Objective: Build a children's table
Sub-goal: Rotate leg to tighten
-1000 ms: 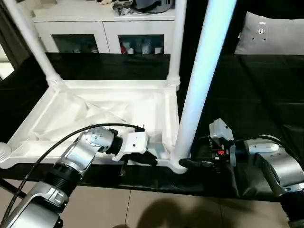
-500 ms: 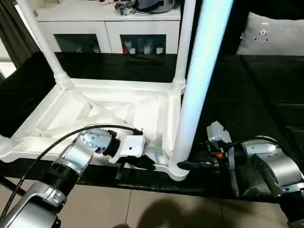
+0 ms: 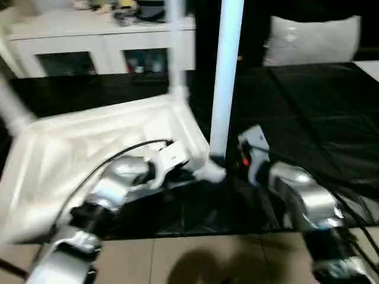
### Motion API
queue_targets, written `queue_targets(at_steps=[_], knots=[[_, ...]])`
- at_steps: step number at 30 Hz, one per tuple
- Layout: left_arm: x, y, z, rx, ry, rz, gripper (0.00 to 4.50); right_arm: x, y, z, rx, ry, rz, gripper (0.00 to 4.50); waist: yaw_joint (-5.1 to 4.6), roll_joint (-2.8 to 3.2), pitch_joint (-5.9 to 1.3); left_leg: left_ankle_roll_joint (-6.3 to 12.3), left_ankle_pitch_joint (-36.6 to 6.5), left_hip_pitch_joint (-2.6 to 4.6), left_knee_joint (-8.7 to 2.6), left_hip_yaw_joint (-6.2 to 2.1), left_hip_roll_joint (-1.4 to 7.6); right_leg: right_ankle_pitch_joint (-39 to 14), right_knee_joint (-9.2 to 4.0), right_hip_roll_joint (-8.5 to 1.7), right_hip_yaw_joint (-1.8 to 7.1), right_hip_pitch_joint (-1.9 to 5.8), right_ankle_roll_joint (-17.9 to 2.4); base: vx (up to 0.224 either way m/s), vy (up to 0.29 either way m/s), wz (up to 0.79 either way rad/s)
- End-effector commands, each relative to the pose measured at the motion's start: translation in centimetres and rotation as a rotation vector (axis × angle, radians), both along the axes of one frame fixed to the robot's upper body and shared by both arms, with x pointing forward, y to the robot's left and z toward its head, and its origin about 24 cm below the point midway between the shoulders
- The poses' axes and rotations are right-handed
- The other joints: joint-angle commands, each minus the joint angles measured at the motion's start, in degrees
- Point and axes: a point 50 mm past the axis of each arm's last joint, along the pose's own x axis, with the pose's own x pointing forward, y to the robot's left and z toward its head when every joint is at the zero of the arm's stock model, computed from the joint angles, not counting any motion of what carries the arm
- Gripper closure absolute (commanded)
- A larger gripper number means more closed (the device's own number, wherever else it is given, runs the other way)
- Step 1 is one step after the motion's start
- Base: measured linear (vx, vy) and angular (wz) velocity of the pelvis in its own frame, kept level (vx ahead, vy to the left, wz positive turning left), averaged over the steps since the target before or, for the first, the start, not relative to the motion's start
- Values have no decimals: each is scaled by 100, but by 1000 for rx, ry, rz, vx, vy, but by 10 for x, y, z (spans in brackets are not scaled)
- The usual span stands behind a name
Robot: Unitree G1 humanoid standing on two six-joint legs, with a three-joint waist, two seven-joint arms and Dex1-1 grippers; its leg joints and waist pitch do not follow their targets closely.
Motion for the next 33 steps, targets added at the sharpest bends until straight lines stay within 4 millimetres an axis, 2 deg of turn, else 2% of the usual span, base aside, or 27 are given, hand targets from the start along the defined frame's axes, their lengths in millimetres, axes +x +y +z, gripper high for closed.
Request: queue_targets(at_steps=[1, 2, 3, 4, 5, 7, 8, 9, 11, 13, 15, 16, 19, 21, 22, 23, 24, 26, 28, 30, 32, 33], knots=[[-4, -41, 9, -60, -45, -104, 450, 0, 23, -12, 14, 56, -10, 260, -67, -33, -236, 140, -2528, 6, -443, -161, 175, -3562, -634, -335, 98, 209, -161, 0, 0, 0], [-3, -42, 10, -56, -58, -97, 450, 1, 24, -12, 24, 53, -24, 260, -85, -51, -243, 158, -2533, -4, -444, -165, 173, -3522, -624, -342, 102, 219, -178, 0, 0, 0], [-2, -43, 10, -54, -63, -95, 450, 2, 24, -12, 30, 52, -30, 225, -105, -29, -254, 195, -2526, 21, -446, -162, 176, -3411, -627, -362, 115, 220, -268, 0, 0, 0], [1, -44, 11, -38, -83, -78, 450, 3, 26, -9, 58, 36, -45, 190, -115, -30, -286, 262, -2276, -51, -476, -173, 209, -2948, -557, -382, 167, 270, -455, 0, 0, 0], [1, -44, 11, -34, -86, -73, 450, 4, 26, -8, 63, 30, -50, 190, -115, -30, -286, 262, -2276, -51, -476, -173, 209, -2948, -557, -382, 167, 270, -455, 0, 0, 0], [2, -43, 11, -21, -86, -60, 450, 4, 25, -5, 72, 18, -60, 180, -73, -35, -307, 354, -1925, -74, -481, -146, 236, -2377, -477, -395, 230, 294, -740, 0, 0, 0], [2, -42, 10, -16, -86, -56, 450, 4, 23, -4, 76, 17, -66, 156, -63, -40, -314, 381, -1831, -88, -483, -139, 243, -2245, -458, -389, 241, 306, -797, 0, 0, 0], [2, -39, 10, -7, -86, -68, 450, 3, 20, -3, 93, 19, -55, 156, -13, -20, -317, 424, -1712, -71, -475, -119, 255, -2139, -451, -389, 254, 286, -873, 0, 0, 0], [1, -34, 8, 6, -86, -90, 450, 1, 15, -1, 106, 12, -24, 135, 65, -39, -342, 516, -1368, -117, -458, -103, 257, -1774, -384, -394, 275, 340, -967, 0, 0, 0], [0, -26, 6, 23, -87, -114, 450, -1, 3, 0, 79, -6, 24, 125, 116, -54, -347, 569, -1164, -124, -447, -96, 261, -1570, -351, -396, 283, 351, -1029, 0, 0, 0], [-1, -23, 5, 31, -85, -128, 450, -3, -2, 0, 68, -12, 52, 109, 188, -53, -352, 616, -1083, -118, -422, -78, 252, -1600, -345, -403, 292, 344, -1024, 0, 0, 0], [-4, -13, 2, 51, -83, -184, 450, -9, -15, 4, 39, -31, 145, 93, 250, -71, -344, 616, -1031, -126, -422, -69, 247, -1677, -351, -399, 295, 353, -971, 0, 0, 0], [-9, -6, 1, 61, -82, -268, 450, -15, -27, 10, 10, -50, 235, 60, 334, -49, -338, 641, -1079, -112, -436, -75, 287, -1760, -338, -392, 307, 335, -907, 0, 0, 0], [-11, -3, -1, 65, -70, -284, 450, -15, -31, 11, -3, -48, 250, 50, 368, -49, -338, 589, -1124, -96, -451, -75, 300, -1732, -325, -384, 310, 324, -967, 0, 0, 0], [-14, 2, -1, 67, -64, -331, 450, -17, -40, 15, -39, -50, 297, 41, 389, -44, -333, 552, -1196, -80, -456, -72, 302, -1759, -327, -377, 309, 313, -994, 0, 0, 0], [-15, 5, -1, 73, -60, -354, 450, -18, -43, 16, -55, -47, 329, 41, 414, -51, -329, 525, -1270, -65, -459, -59, 308, -1800, -326, -376, 326, 310, -998, 0, 0, 0], [-15, 7, -1, 81, -62, -373, 450, -20, -46, 17, -65, -43, 363, 41, 427, -16, -332, 507, -1265, -63, -459, -60, 311, -1775, -315, -378, 338, 310, -1007, 0, 0, 0], [-17, 12, 0, 93, -58, -434, 450, -26, -50, 21, -75, -27, 459, 41, 502, -44, -336, 520, -1261, -48, -455, -34, 309, -1723, -309, -375, 355, 305, -1027, 0, 0, 0], [-21, 15, 2, 95, -47, -499, 450, -31, -51, 23, -78, -16, 536, 41, 532, -52, -337, 568, -1216, -71, -453, -28, 312, -1682, -292, -378, 359, 318, -1042, 0, 0, 0], [-23, 16, 4, 92, -36, -542, 450, -33, -51, 23, -83, -21, 578, 41, 546, -48, -346, 570, -1163, -64, -443, -21, 318, -1648, -283, -387, 363, 301, -1080, 0, 0, 0], [-27, 17, 6, 87, -16, -596, 450, -35, -51, 22, -83, -9, 615, 67, 575, -58, -356, 579, -1059, -74, -432, -15, 311, -1611, -268, -383, 365, 306, -1094, 0, 0, 0], [-29, 17, 6, 86, -4, -632, 450, -36, -50, 21, -83, -1, 643, 75, 603, -90, -363, 598, -991, -76, -428, -11, 318, -1584, -261, -386, 367, 298, -1101, 0, 0, 0]])
